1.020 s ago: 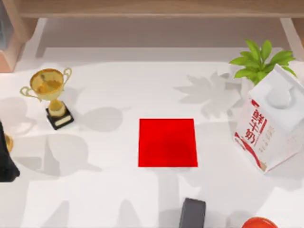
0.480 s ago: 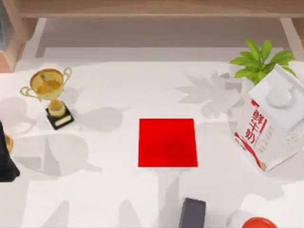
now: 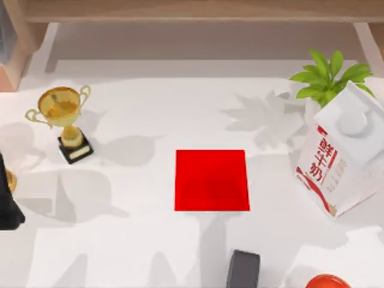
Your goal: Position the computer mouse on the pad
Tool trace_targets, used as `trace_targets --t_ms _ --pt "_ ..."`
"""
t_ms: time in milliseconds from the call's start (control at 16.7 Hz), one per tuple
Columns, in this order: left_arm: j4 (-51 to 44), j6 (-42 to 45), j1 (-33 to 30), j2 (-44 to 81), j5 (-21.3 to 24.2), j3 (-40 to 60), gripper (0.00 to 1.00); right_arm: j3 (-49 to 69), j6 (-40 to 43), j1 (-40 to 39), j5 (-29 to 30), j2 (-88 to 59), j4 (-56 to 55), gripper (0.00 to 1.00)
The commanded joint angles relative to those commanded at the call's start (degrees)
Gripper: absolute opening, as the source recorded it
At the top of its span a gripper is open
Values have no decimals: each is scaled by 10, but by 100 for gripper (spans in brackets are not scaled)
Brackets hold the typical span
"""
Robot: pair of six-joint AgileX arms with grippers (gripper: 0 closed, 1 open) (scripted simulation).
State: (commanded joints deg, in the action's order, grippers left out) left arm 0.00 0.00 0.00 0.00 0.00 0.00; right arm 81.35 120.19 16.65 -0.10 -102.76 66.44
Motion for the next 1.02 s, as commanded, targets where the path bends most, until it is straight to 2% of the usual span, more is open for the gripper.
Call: trace_targets --t_ms 180,420,1020 --pt "0 0 0 0 0 0 100 38 -86 -27 -16 14 13 0" --pt "0 0 0 0 0 0 100 114 -277 -89 -42 27 40 0" --pt "0 0 0 0 0 0 100 309 -936 -303 -81 -32 93 0"
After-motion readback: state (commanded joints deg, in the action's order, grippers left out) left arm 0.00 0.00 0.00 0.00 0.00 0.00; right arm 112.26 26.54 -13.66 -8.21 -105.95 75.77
